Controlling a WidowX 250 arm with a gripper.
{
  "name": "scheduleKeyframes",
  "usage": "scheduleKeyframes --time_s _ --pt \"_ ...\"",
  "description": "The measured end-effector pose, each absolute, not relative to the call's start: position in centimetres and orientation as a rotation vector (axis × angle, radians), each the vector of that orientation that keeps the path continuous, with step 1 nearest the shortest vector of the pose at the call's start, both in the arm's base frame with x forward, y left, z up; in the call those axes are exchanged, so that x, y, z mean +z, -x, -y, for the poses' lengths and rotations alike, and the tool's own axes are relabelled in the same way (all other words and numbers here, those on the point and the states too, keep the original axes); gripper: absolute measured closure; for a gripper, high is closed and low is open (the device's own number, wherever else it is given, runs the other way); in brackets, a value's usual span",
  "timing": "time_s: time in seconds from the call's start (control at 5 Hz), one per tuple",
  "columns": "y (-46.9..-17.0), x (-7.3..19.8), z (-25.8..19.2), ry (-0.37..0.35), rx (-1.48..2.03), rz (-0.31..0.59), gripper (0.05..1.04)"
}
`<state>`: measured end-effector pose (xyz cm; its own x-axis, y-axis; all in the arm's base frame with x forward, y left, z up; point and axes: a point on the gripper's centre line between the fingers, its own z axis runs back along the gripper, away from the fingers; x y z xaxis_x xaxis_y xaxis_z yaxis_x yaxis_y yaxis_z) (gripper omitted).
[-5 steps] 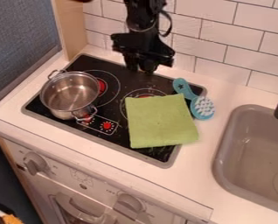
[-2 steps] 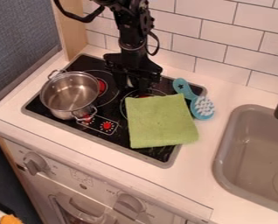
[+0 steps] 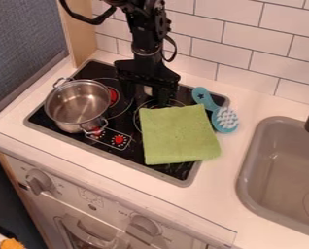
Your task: Moved the white object above the green cloth
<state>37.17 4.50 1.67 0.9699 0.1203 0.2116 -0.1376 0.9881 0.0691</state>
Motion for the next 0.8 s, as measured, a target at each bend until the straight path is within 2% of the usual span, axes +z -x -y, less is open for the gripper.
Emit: scheduleKeyframes --time_s 0.2,0.4,0.8 --pt "-36.9 2.3 -4.2 -0.090 0.132 0.208 0.083" --pt "-37.0 3.9 -3.9 -0.094 0.126 0.245 0.083" --pt "-35.9 9.4 -2.4 -0.125 0.098 0.362 0.083"
